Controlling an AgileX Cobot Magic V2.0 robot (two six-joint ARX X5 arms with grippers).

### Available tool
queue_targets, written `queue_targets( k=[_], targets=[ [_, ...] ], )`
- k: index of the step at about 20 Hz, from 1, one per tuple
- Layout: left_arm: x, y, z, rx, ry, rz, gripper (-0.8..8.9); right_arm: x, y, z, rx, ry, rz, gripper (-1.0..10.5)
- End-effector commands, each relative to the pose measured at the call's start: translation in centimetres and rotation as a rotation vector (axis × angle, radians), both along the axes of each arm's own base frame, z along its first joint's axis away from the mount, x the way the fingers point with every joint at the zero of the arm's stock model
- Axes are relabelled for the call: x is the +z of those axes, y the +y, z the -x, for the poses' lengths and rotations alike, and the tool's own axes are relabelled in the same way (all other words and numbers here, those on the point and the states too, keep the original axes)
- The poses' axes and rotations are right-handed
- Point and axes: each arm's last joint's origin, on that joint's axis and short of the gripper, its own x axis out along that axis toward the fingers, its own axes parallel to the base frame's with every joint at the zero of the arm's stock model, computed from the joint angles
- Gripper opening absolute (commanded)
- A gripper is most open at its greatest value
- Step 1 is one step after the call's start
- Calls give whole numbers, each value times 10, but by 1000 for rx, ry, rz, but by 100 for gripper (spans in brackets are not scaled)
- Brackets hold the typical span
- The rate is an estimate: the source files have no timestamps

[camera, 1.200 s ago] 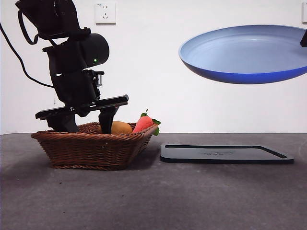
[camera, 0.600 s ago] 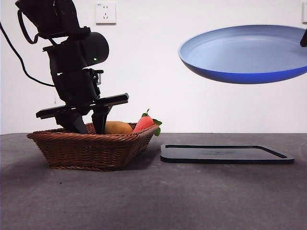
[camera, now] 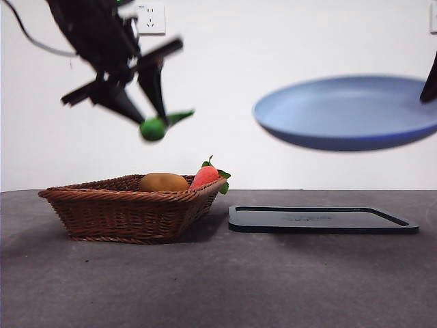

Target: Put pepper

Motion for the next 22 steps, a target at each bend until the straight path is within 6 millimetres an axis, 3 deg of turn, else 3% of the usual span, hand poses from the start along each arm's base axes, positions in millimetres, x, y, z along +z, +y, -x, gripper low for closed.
queue_targets(
  k=[1, 5, 11, 16, 22],
  targets=[
    [19, -14, 10, -85, -61, 58, 82, -9, 9, -17, 3, 48, -31, 5],
    [22, -45, 31, -244, -86, 67, 82, -32, 36, -36, 56, 131, -58, 5],
    [-4, -85, 53, -411, -97, -180, 82, -37, 69, -41, 102, 135, -110, 5],
    [-31, -96, 51, -453, -24, -256, 90, -37, 76, -39, 115, 144, -119, 5],
    [-31, -97, 50, -450, -34, -251, 195, -37, 78, -37, 147, 163, -158, 5]
  ],
)
